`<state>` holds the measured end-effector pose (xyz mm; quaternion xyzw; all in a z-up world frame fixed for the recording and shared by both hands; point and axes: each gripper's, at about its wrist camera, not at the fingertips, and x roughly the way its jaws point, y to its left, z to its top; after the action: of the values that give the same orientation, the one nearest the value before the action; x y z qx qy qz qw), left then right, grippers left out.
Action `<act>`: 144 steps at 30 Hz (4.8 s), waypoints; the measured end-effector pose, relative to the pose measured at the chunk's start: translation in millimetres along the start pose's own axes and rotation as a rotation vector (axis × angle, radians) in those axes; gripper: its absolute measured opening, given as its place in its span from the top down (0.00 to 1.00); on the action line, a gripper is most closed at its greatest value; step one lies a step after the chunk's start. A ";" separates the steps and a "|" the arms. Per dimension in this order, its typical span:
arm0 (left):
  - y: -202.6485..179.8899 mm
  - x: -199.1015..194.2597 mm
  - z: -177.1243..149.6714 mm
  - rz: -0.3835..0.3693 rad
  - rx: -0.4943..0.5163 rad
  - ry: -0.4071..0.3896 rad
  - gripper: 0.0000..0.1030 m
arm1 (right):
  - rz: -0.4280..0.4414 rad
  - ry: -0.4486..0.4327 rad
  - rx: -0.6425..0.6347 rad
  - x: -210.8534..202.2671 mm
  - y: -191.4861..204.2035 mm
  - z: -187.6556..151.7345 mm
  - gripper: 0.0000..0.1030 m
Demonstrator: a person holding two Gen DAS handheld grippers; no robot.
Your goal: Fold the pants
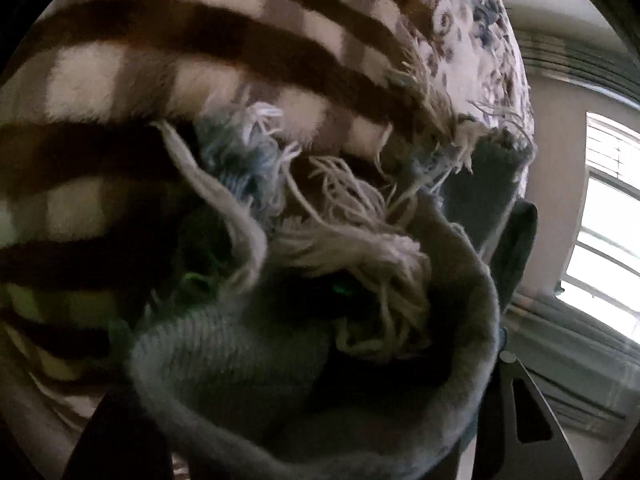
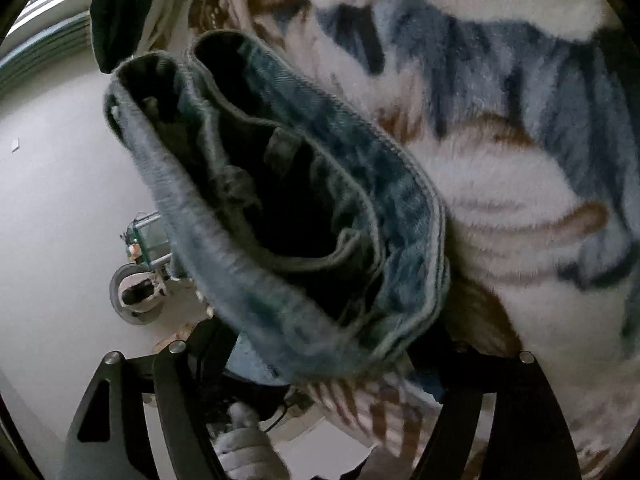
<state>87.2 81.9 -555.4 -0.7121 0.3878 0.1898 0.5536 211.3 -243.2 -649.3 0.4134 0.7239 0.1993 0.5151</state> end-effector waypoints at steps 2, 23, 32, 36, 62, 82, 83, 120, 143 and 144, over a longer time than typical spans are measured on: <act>-11.2 -3.5 -3.4 0.018 0.043 -0.030 0.72 | -0.012 -0.053 -0.015 4.2 7.8 0.4 0.51; -317.1 -53.0 4.1 -0.087 0.502 0.053 0.78 | 0.143 -0.379 -0.143 -139.8 260.2 0.0 0.66; -512.1 94.2 26.7 -0.206 0.761 0.159 0.77 | 0.245 -0.652 -0.132 -227.2 303.9 152.5 0.66; -496.5 199.2 57.7 -0.079 0.838 0.201 0.77 | 0.192 -0.676 -0.080 -199.7 256.3 226.0 0.66; -454.2 170.1 11.5 0.450 1.336 -0.054 0.03 | -0.752 -0.672 -0.223 -139.3 275.6 199.9 0.10; -462.6 -67.0 -123.5 0.374 1.620 -0.212 0.03 | -0.846 -0.936 -0.346 -233.4 424.0 -119.5 0.08; -460.6 -84.7 -130.7 0.360 1.624 -0.222 0.03 | -0.843 -0.941 -0.357 -237.2 428.9 -135.2 0.08; -401.5 -379.8 -218.6 0.133 1.660 -0.419 0.00 | -0.719 -1.187 -0.641 -325.8 544.8 -545.0 0.02; -423.3 -308.6 -192.5 0.256 1.657 -0.423 0.00 | -0.784 -1.126 -0.527 -312.9 528.6 -408.8 0.02; -424.4 -307.8 -192.5 0.255 1.659 -0.420 0.00 | -0.785 -1.123 -0.526 -312.2 528.6 -406.5 0.02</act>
<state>187.1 43.7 -7.2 0.0206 0.3676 0.0336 0.9292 88.9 -132.3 68.1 0.0261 0.3737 -0.0745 0.9242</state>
